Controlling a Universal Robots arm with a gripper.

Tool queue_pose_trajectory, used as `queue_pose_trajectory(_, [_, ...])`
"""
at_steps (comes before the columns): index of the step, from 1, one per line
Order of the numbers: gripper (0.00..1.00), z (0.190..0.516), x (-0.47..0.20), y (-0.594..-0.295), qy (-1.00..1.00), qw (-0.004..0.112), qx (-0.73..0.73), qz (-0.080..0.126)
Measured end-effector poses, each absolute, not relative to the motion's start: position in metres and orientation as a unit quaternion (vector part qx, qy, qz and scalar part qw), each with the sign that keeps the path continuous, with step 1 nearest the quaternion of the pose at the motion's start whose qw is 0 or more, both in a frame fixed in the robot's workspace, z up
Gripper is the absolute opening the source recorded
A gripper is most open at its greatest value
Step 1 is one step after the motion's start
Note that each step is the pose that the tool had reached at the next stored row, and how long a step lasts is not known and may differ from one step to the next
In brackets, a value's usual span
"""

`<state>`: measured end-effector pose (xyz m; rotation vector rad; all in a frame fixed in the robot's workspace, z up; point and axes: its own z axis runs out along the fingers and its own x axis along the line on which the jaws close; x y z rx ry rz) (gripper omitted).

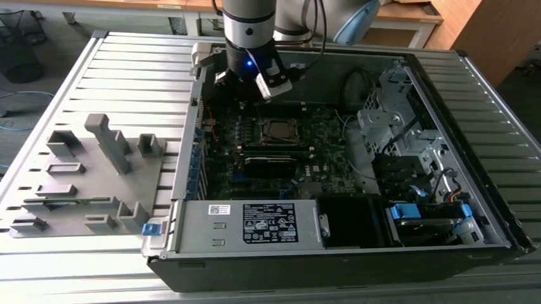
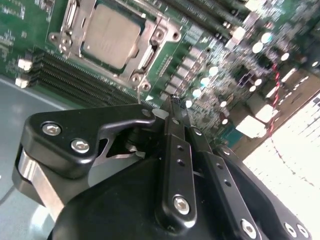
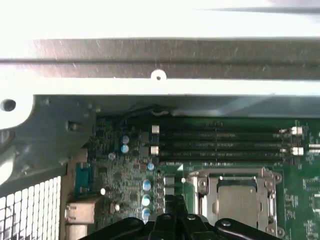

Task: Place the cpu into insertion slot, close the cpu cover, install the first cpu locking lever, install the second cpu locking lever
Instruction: 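Install the first cpu locking lever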

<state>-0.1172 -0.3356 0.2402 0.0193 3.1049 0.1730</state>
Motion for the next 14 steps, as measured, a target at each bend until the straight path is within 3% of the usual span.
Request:
queue_pose_trajectory(9, [0.11, 0.2393, -0.1211, -0.3356, 0.997, 0.016, 0.007, 0.080])
queue_pose_trajectory(14, [0.11, 0.2393, -0.1214, -0.3356, 0.995, 0.016, 0.007, 0.103])
